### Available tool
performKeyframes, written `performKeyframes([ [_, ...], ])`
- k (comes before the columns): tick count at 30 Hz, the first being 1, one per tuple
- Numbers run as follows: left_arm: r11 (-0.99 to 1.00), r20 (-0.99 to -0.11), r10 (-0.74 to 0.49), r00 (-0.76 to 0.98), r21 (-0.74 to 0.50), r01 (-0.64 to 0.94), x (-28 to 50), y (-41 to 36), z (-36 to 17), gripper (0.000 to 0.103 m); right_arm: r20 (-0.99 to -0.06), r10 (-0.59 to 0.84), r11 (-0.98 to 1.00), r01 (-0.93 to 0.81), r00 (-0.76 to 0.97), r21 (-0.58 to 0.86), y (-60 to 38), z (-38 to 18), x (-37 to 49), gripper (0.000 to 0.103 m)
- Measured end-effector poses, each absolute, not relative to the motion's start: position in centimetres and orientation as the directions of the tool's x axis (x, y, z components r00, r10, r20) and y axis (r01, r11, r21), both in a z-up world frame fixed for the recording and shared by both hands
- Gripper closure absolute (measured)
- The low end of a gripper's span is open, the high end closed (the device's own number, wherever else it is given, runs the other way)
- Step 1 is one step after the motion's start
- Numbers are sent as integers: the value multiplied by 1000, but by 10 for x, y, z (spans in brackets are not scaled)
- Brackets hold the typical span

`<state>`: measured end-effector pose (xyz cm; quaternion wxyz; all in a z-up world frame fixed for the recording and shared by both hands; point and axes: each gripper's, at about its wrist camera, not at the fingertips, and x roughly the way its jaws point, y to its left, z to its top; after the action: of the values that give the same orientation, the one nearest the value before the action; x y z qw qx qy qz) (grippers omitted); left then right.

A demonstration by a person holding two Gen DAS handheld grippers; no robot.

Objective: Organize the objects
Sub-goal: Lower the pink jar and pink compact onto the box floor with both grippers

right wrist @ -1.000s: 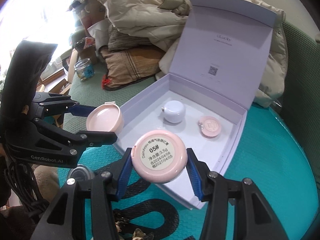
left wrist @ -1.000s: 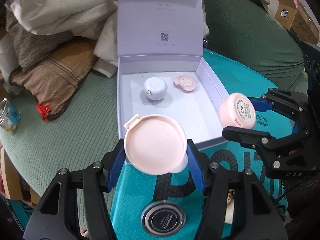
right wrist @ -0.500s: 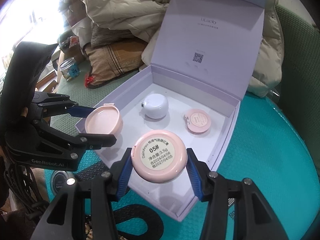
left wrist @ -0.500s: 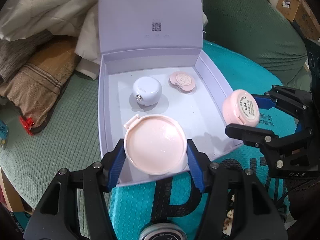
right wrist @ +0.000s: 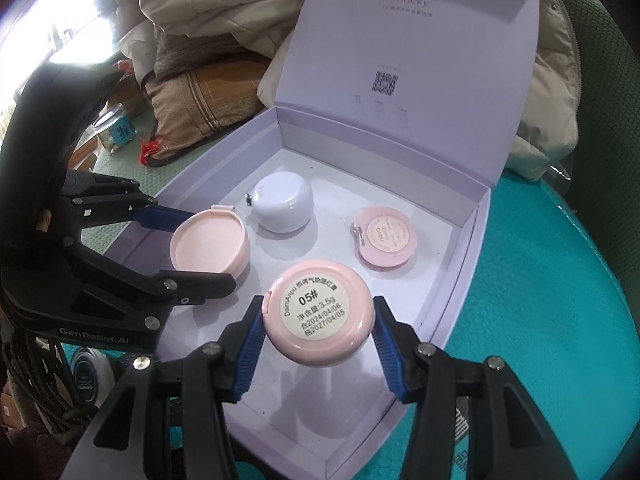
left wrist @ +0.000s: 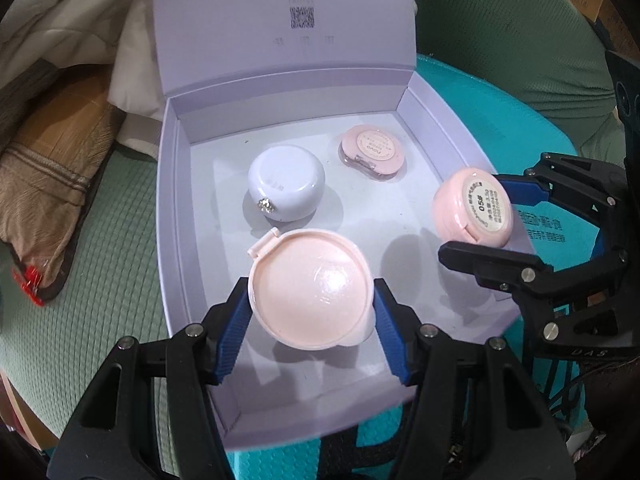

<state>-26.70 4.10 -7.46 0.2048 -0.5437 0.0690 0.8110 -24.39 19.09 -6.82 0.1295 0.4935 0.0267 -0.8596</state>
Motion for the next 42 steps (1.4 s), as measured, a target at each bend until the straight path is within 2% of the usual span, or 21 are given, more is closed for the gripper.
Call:
performKeyframes([
  [15,-903,-902,274,-333,-122,-412,-292,33,-77,46,-842,-165,-970,238,-513,45,193,-77,-277,50],
  [35,-898,-842,370,-392,-217,-383,-324,13,-61,46,-822,-96,-985,175,-562,-5,205,-81,-312,50],
  [42,-898,-843,350,-408,-179,-402,-330,16,-62,46,-832,-94,-986,165,-546,3,211,-89,-319,50],
])
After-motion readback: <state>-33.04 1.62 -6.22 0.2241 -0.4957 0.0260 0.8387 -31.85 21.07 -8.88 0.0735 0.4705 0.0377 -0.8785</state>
